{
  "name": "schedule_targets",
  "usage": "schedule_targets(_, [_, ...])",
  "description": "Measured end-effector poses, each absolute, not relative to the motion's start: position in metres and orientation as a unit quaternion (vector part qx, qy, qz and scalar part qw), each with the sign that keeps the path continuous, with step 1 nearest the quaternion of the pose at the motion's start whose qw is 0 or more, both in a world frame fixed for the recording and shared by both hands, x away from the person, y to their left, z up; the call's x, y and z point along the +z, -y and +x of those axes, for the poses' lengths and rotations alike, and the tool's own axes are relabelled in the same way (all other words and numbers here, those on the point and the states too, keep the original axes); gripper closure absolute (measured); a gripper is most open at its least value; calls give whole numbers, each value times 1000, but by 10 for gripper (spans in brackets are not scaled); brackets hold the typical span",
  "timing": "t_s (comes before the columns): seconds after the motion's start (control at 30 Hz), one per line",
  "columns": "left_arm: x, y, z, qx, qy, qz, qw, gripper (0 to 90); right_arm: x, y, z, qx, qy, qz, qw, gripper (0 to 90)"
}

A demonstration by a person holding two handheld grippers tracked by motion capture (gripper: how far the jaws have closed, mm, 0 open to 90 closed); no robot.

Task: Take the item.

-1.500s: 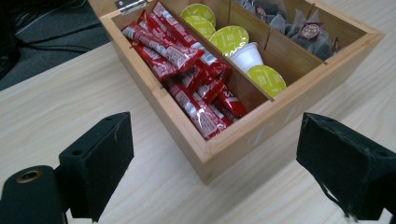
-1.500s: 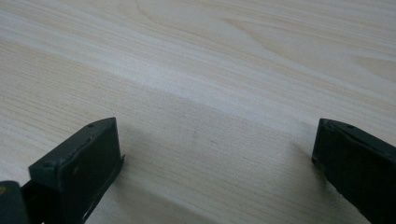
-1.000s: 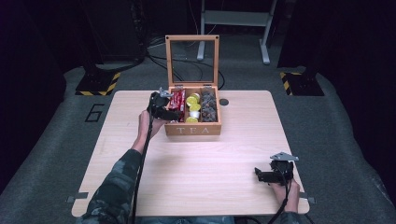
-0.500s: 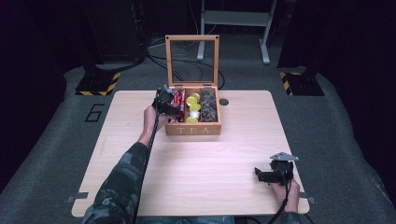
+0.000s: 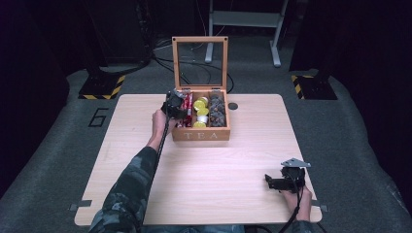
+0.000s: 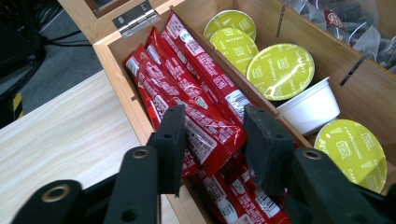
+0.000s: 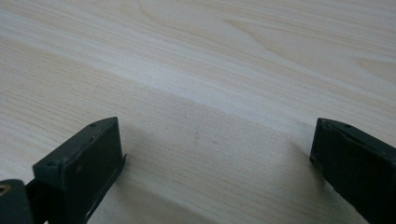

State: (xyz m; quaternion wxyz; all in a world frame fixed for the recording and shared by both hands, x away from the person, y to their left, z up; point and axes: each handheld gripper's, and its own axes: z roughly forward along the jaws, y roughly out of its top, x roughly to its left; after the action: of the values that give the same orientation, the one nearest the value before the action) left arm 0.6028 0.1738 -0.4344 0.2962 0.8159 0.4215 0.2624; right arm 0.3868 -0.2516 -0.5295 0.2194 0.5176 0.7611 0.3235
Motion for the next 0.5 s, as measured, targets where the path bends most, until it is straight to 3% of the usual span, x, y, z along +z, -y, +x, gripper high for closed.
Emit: schedule_targets(0.5, [-431,-177,600,256,-427,807,317,878,-529,252,387,324,-762,516,219,19])
